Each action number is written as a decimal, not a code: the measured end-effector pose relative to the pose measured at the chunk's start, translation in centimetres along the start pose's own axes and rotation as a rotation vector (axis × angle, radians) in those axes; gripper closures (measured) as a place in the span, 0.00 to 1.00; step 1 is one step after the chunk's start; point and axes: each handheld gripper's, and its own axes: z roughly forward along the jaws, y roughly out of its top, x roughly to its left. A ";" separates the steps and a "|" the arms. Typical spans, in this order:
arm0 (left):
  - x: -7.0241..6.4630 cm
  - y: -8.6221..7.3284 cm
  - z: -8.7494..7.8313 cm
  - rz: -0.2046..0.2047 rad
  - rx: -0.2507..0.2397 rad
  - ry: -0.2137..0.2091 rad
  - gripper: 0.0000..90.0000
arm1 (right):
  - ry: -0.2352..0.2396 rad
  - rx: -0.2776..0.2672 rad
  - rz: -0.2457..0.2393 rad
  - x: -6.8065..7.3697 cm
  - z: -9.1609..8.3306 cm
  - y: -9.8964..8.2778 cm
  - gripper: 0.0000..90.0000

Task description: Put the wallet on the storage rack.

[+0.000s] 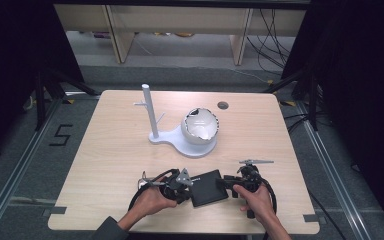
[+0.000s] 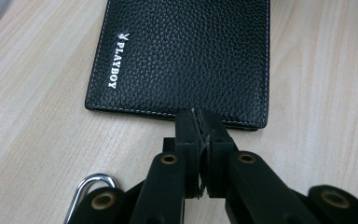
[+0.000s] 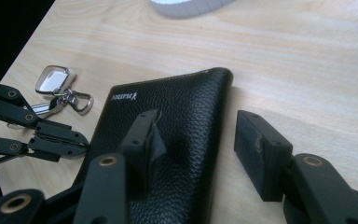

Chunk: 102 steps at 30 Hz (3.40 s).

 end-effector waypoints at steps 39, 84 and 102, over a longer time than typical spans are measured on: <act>0.2 -0.1 -0.3 0.018 -0.001 0.000 0.85 | 0.140 -0.034 0.081 0.6 -0.8 0.3 0.86; -0.2 -9.7 -11.1 -0.156 -0.134 0.227 0.34 | 0.070 -0.228 -0.175 4.5 -8.1 12.8 0.89; 0.1 -10.8 -11.5 -0.174 -0.143 0.231 0.32 | -0.045 -0.252 -0.149 2.4 -7.4 17.4 0.89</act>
